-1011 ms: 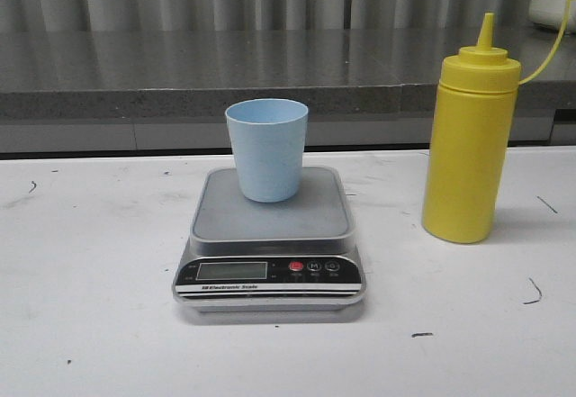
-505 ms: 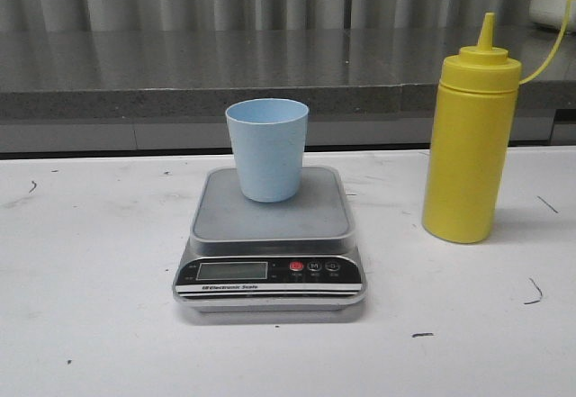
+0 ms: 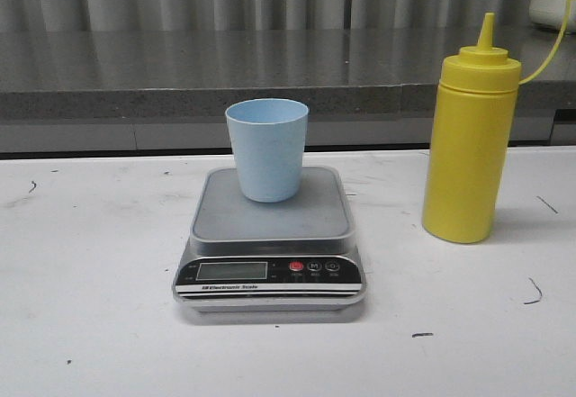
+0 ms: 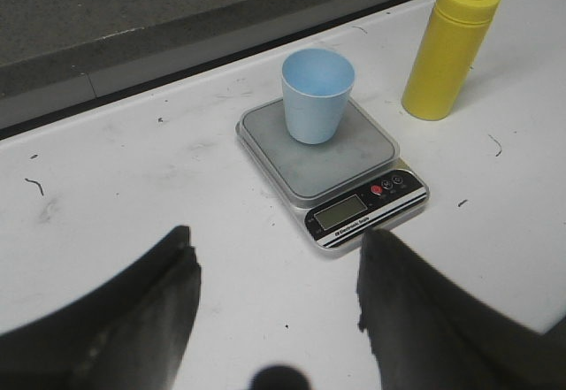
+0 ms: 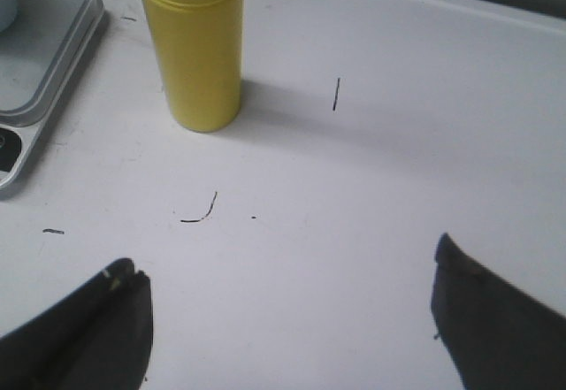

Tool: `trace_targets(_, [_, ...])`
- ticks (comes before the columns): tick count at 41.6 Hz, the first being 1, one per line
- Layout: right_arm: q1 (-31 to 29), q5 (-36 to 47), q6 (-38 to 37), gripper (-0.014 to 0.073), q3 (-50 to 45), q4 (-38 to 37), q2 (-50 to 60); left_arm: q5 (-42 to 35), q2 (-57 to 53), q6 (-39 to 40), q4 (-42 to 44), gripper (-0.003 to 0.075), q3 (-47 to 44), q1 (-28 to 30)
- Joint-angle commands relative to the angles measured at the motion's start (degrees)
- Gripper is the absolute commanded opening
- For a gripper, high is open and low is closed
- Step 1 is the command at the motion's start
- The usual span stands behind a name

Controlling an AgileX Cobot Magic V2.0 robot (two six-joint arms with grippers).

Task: Pour seasoning into cup on scale with both arms
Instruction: 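Open the left gripper and raise it away from the cup, then move the right gripper to the yellow squeeze bottle and grasp it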

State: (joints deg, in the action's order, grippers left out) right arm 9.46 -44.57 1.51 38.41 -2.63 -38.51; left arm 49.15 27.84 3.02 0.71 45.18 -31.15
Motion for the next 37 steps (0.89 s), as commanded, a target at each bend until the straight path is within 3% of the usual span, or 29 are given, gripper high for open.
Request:
trace_targets(1, [0.4, 6.1, 0.6, 0.0654, 2.0, 0.3, -3.9, -4.4, 0.3, 0.6, -0.1, 0.0386, 1.5, -0.3])
trace_targets(9, [1.7, 17.3, 0.6, 0.0654, -0.4, 8.5, -10.9, -4.4, 0.3, 0.6, -0.1, 0.0386, 1.5, -0.3])
trace_targets(17, [6.0, 39.2, 0.6, 0.0654, -8.8, 8.8, -16.9, -4.4, 0.3, 0.6, -0.1, 0.0386, 1.5, -0.3])
trace_targets(27, [6.2, 65.7, 0.6, 0.0654, -16.3, 8.8, -27.6, -4.4, 0.3, 0.6, -0.1, 0.0386, 1.5, -0.3])
trace_targets(37, [6.2, 79.4, -3.6, 0.0654, -16.4, 8.6, -39.6, -4.4, 0.3, 0.6, -0.1, 0.0386, 1.5, -0.3])
